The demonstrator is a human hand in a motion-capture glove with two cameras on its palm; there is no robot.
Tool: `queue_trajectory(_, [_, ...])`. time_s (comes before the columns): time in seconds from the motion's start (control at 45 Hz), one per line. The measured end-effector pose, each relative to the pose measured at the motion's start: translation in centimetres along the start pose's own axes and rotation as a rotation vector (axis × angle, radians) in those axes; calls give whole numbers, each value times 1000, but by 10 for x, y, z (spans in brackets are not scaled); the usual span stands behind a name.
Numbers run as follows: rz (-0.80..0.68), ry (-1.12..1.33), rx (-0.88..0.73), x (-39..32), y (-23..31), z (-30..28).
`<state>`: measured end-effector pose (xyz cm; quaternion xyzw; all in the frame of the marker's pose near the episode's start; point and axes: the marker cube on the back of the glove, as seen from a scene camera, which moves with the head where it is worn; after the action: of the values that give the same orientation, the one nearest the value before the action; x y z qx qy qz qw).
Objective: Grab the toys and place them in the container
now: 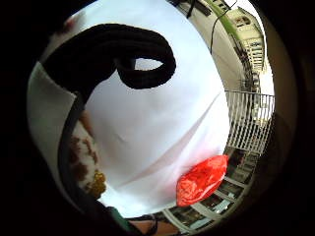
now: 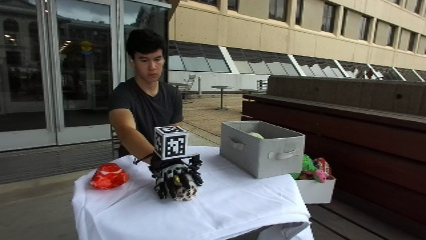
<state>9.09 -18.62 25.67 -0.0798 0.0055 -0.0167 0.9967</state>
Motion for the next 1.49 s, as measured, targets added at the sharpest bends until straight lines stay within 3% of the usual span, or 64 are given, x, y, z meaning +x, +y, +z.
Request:
queue_trajectory(0.334, [27,125,231,-6,8,-4])
queue_trajectory(0.689, [116,61,28,-9,27,-35])
queue_trajectory(0.889, [170,-30,22,-50,50,-132])
queue_trajectory(1.201, [43,-62,277,-172,81,-314])
queue_trajectory(1.49, [-89,-110,314,-299,105,-343])
